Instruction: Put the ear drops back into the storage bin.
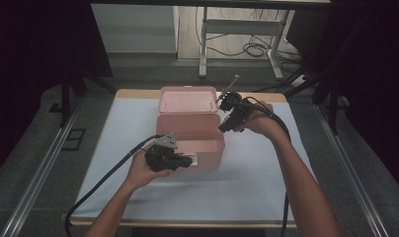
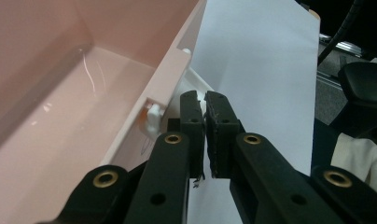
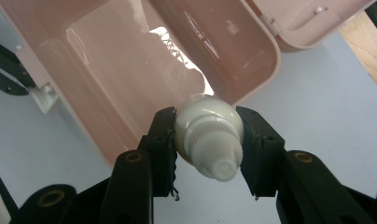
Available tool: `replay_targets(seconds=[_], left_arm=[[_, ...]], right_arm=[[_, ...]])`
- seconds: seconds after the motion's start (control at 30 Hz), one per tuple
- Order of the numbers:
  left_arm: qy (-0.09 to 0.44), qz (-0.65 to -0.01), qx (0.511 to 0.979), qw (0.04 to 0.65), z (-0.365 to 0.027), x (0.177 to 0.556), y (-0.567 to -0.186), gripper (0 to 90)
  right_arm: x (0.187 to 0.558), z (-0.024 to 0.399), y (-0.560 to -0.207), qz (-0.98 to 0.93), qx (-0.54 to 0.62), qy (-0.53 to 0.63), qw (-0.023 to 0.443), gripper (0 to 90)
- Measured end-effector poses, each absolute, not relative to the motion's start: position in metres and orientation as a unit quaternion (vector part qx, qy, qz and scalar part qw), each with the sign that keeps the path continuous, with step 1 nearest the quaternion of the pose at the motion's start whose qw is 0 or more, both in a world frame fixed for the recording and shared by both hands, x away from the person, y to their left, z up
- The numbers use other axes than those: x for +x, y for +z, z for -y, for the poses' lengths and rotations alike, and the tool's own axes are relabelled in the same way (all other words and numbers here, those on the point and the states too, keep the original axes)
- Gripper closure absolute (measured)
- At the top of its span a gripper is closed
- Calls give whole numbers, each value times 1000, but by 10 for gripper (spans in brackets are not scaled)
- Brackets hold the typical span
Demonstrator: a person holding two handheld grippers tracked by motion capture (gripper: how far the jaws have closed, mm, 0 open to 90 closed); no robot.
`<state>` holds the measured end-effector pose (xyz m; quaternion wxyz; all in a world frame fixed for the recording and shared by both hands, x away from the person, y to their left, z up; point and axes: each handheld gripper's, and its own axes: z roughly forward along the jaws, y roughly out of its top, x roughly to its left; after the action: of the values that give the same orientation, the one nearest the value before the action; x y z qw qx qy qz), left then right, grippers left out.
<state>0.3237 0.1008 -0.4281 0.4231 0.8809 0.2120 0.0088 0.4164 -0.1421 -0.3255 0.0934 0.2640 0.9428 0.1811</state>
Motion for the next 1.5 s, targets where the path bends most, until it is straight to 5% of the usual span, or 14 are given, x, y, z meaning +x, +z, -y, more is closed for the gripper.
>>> replay_targets(seconds=[1.5], left_arm=[[4, -214, 879, 427, -101, 324, -429, 863]], right_arm=[[466, 86, -404, -950, 270, 135, 86, 600]])
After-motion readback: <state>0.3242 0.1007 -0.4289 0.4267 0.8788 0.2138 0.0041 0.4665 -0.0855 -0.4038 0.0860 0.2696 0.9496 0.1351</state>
